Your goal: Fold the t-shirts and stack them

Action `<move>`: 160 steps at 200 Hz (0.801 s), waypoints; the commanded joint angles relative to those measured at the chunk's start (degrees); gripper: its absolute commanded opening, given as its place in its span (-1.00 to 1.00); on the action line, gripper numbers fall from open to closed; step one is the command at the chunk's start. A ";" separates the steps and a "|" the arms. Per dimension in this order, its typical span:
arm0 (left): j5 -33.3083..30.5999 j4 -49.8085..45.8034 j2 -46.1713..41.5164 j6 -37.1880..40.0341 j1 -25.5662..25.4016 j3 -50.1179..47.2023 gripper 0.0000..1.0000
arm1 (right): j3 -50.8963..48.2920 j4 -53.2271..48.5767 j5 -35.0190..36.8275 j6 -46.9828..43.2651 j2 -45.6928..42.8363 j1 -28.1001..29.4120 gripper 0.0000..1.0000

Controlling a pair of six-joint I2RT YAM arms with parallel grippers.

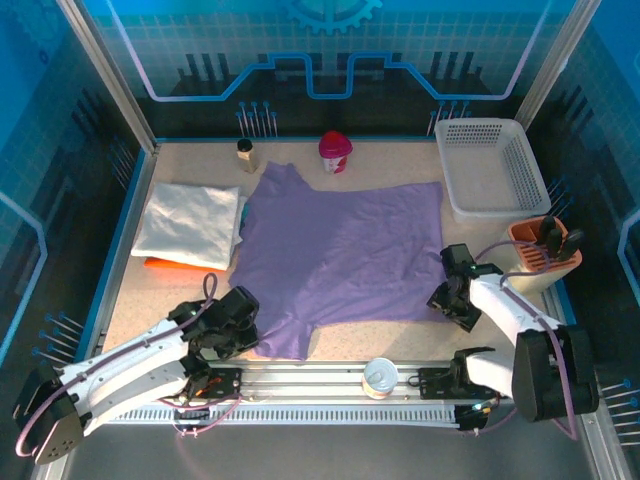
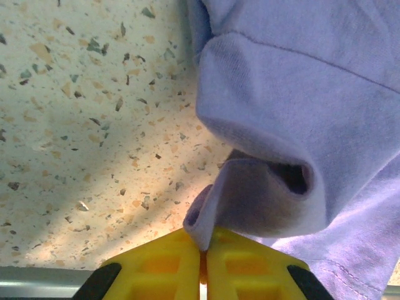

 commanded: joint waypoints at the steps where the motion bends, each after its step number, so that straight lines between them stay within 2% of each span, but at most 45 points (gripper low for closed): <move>1: -0.53 -1.43 0.38 1.75 0.22 2.12 -0.79 | -0.31 0.79 -0.52 0.67 2.70 -0.79 0.26; 24: -0.63 -1.35 0.37 1.81 0.25 2.45 -0.79 | -0.44 1.43 -0.87 0.83 3.21 -0.99 -0.03; 52: -0.70 -1.61 0.45 2.13 0.26 2.81 -0.79 | -0.67 1.27 -0.55 1.13 2.15 -0.95 -0.21; 63: -0.80 -1.94 0.47 2.25 0.22 3.06 -0.80 | -0.84 1.09 -0.32 1.08 1.00 -0.88 -0.34; 70: -0.96 -2.13 0.43 2.53 0.26 3.28 -0.81 | -0.88 0.95 -0.16 0.94 0.08 -0.88 -0.46; 80: -1.20 -2.23 0.47 2.88 0.22 3.65 -0.87 | -0.88 1.24 0.07 0.34 -1.34 -0.74 -0.78; 91: -1.62 -2.55 0.42 3.62 0.50 4.48 -0.93 | -0.54 1.56 0.76 -0.49 -2.70 -0.14 -1.00; 106: -2.03 -3.17 0.47 4.90 1.27 6.47 -1.00 | 1.22 0.70 0.78 -1.81 -4.14 0.00 -1.00; 142: -2.67 -5.13 0.10 9.47 3.76 14.48 -1.00 | 6.08 -0.38 0.53 -7.17 -6.87 2.06 -1.00; 160: -3.18 -7.67 1.31 14.31 6.20 20.49 -1.00 | 9.63 -0.36 0.80 -9.06 -7.24 3.84 -1.00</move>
